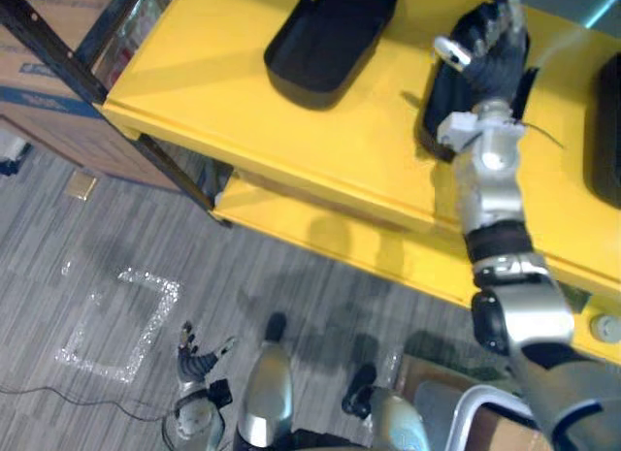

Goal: Walk over and take plastic housings, then place them on the shelf

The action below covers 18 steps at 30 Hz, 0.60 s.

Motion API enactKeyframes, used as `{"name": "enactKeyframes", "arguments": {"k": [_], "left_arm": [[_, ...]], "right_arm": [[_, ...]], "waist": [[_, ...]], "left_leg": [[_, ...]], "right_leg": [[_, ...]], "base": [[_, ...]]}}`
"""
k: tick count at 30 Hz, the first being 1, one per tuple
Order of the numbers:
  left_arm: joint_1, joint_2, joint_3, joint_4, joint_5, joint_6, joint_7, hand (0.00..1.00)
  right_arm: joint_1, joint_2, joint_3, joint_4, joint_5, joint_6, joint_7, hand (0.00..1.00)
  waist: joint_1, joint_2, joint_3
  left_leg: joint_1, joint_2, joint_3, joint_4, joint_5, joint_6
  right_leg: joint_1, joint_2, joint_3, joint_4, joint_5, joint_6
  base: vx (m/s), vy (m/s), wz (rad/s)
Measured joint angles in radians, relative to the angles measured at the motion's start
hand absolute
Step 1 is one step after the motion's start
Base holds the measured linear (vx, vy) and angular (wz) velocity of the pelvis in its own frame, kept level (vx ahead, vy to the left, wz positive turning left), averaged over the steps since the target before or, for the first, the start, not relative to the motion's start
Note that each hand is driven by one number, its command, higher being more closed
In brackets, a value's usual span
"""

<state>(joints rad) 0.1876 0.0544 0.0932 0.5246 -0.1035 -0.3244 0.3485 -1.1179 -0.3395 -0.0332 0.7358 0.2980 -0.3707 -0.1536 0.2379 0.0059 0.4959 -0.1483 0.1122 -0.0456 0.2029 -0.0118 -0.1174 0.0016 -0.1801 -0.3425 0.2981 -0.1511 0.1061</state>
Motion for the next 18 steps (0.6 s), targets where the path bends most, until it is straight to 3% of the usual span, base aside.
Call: {"name": "enactKeyframes", "arguments": {"k": [4, 9, 13, 15, 18], "left_arm": [[-0.001, 0.0, -0.007, 0.007, -0.004, 0.004, 0.006, 0.0], [-0.001, 0.0, -0.017, 0.009, -0.005, 0.008, 0.008, 0.0], [-0.001, 0.0, -0.027, 0.022, -0.005, 0.007, 0.007, 0.0], [-0.001, 0.001, -0.027, 0.044, -0.005, 0.007, 0.006, 0.0], [0.001, 0.001, -0.028, 0.05, -0.005, 0.009, 0.005, 0.0]], "right_arm": [[-0.021, -0.001, 0.032, -0.003, -0.045, -0.046, -0.006, 0.0], [-0.021, 0.002, 0.067, -0.015, -0.156, -0.047, -0.047, 0.0], [-0.021, 0.005, 0.077, -0.026, -0.174, -0.047, -0.048, 0.0], [-0.021, 0.018, 0.095, -0.026, -0.169, -0.038, -0.046, 0.0], [-0.021, 0.046, 0.113, -0.027, -0.144, 0.017, -0.044, 0.0]], "waist": [[-0.003, 0.016, -0.001], [-0.004, 0.038, -0.008], [-0.006, 0.049, -0.015], [-0.007, 0.053, -0.016], [-0.004, 0.054, -0.017]], "left_leg": [[0.009, -0.002, -0.001, 0.0, 0.0, 0.0], [0.009, -0.002, -0.003, -0.007, 0.0, 0.0], [0.012, -0.007, -0.01, -0.038, 0.012, -0.01], [0.026, -0.012, -0.014, -0.071, 0.033, -0.009], [0.046, -0.014, -0.024, -0.128, 0.066, -0.003]], "right_leg": [[0.015, 0.001, 0.0, -0.005, 0.0, 0.0], [0.021, 0.007, 0.0, -0.015, -0.009, -0.012], [0.021, 0.005, -0.007, -0.013, -0.024, -0.006], [0.021, 0.004, -0.01, -0.008, -0.026, -0.006], [0.012, -0.002, -0.017, 0.021, -0.037, -0.008]], "base": [[0.0, -0.002, 0.03], [-0.06, 0.003, 0.04], [-0.11, 0.008, 0.12], [-0.11, 0.004, 0.1], [-0.1, -0.022, 0.11]]}}
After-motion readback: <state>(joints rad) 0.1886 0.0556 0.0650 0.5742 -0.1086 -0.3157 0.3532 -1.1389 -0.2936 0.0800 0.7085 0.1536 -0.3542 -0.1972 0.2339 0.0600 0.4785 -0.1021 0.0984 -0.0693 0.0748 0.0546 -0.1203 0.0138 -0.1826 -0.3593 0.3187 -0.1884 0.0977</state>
